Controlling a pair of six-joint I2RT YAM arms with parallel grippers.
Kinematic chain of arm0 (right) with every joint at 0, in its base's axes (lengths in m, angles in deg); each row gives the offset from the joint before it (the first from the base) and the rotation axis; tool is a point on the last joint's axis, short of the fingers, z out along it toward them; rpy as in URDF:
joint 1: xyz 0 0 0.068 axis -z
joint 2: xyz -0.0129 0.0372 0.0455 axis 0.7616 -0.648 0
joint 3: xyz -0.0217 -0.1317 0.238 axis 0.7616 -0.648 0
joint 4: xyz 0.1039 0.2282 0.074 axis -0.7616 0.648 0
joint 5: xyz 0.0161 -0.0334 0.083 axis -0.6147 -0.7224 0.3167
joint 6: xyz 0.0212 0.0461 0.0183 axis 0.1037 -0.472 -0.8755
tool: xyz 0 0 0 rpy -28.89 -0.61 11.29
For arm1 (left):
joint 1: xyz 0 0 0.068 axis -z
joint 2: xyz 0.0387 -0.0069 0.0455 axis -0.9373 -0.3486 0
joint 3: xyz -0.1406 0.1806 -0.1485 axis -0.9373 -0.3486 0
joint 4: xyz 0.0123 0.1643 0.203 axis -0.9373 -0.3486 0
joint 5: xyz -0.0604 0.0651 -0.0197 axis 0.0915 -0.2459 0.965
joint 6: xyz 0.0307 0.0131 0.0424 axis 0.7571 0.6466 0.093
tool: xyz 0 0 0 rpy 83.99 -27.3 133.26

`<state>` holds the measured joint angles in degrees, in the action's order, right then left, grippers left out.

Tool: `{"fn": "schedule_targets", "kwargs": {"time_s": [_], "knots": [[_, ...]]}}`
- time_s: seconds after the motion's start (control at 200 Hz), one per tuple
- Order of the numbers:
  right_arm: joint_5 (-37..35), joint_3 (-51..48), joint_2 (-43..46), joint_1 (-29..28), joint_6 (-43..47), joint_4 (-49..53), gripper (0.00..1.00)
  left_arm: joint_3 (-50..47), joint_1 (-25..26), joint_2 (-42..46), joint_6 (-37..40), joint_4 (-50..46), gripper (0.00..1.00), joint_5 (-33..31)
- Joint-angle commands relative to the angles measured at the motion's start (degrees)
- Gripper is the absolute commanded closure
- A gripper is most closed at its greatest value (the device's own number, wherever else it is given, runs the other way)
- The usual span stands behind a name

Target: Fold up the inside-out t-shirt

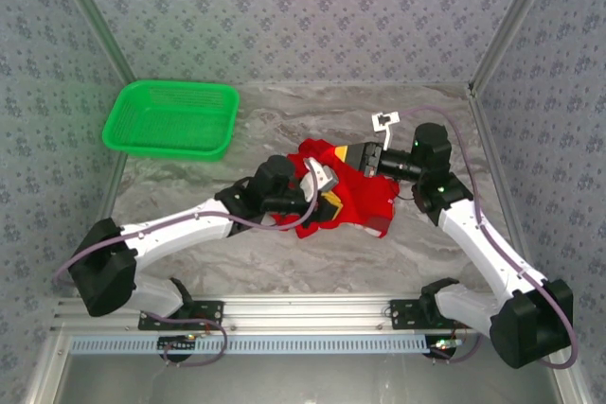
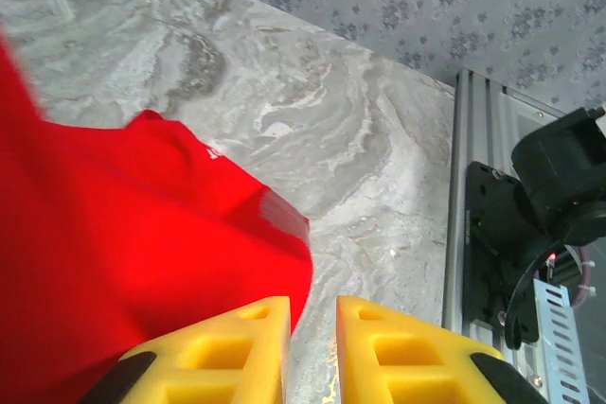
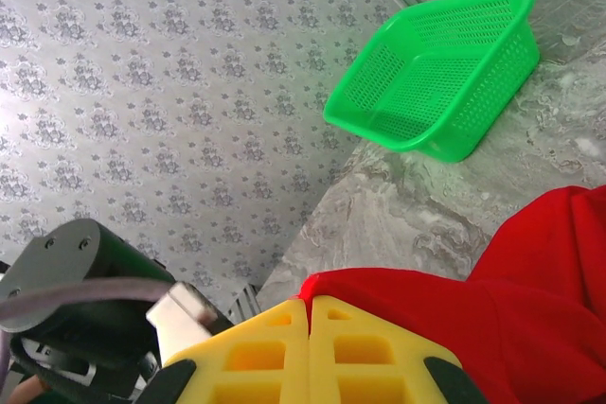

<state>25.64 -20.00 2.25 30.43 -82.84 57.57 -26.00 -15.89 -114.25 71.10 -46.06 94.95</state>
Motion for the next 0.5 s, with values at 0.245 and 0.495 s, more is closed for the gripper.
{"fn": "schedule_targets", "kwargs": {"time_s": [0.245,0.495], "knots": [[1.06,-0.72,1.35,1.1,0.76,0.12,1.0,-5.04,-3.5,8.54,0.71,2.87,0.74,-4.36],[1.02,-0.74,0.91,1.16,1.96,0.57,1.0,-4.26,-9.11,7.54,-4.86,2.91,0.71,-2.45]]}}
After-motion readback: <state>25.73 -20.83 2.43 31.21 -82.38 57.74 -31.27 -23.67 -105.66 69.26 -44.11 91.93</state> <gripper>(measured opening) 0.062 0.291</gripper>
